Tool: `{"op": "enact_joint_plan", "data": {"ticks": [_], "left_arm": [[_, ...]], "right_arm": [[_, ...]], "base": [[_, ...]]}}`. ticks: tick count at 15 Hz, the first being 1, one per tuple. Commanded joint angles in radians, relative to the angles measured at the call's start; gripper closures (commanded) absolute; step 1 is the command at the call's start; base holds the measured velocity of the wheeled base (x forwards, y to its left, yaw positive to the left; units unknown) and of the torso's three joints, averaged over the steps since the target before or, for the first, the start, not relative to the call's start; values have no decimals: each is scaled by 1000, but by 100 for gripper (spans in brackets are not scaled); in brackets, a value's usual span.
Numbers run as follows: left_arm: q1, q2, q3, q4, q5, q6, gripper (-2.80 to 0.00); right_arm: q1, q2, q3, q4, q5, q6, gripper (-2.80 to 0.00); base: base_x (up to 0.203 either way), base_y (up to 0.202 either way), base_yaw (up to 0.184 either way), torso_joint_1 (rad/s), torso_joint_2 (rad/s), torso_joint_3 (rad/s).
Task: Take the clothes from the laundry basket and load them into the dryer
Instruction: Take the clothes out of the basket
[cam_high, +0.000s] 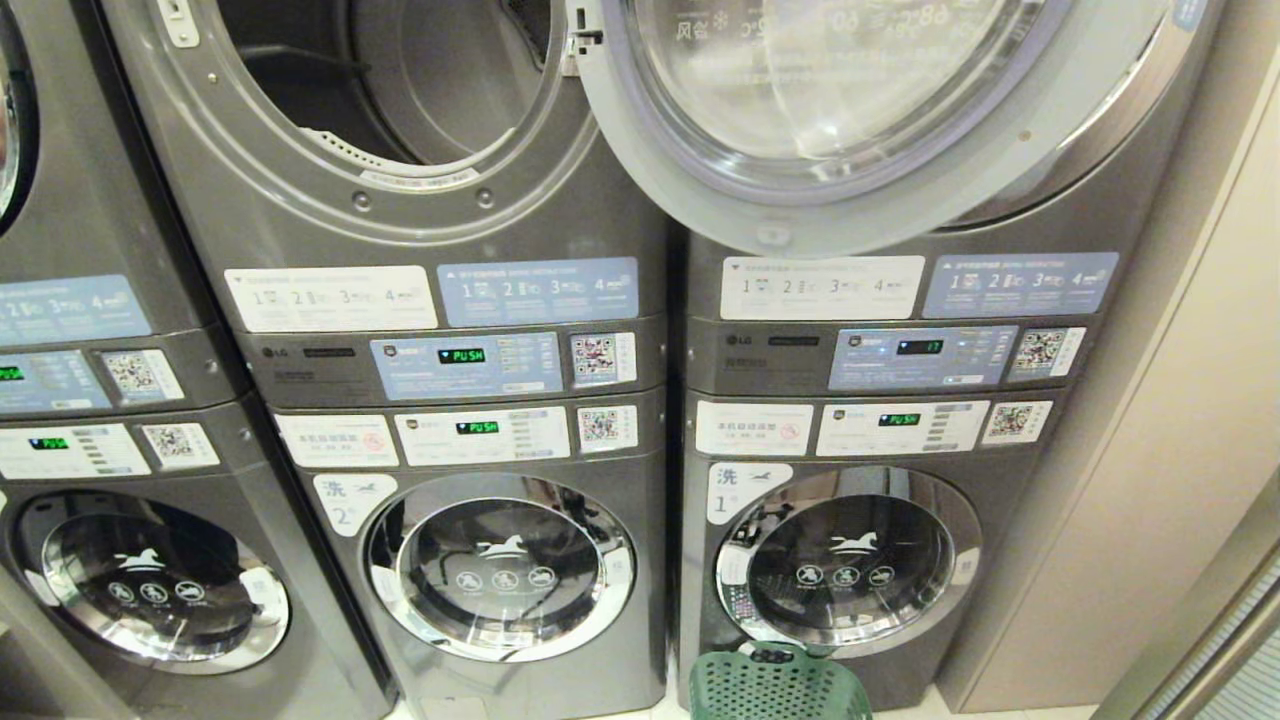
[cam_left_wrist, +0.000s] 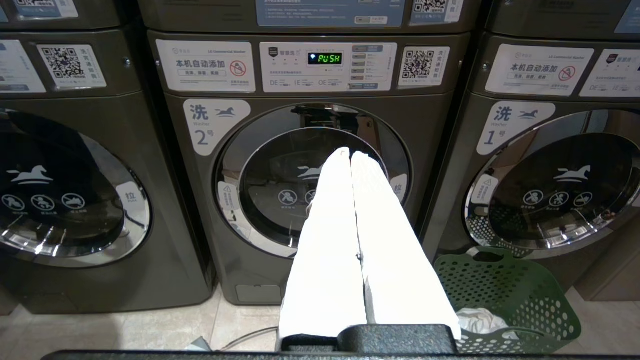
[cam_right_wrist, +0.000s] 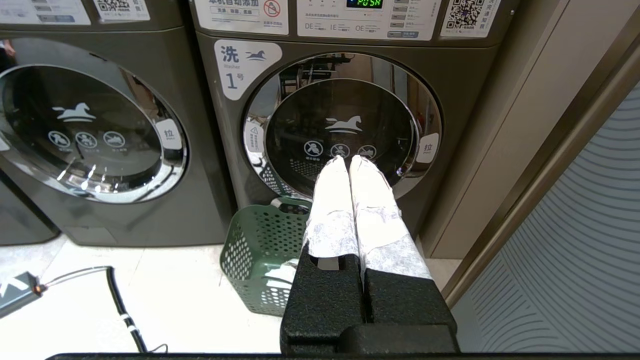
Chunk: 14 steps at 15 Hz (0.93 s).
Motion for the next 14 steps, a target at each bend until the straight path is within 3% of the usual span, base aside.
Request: {"op": "enact_joint_plan", "data": {"ticks": [1, 14], "left_arm": [[0, 0, 2, 0, 0, 0, 0], [0, 0, 1, -1, -1, 2, 0]], "right_arm": [[0, 2, 0, 2, 0, 0, 0], [0, 2, 0, 2, 0, 5, 0]], "base": [[0, 0, 0, -106, 243, 128], [0, 0, 0, -141, 309, 167]]}}
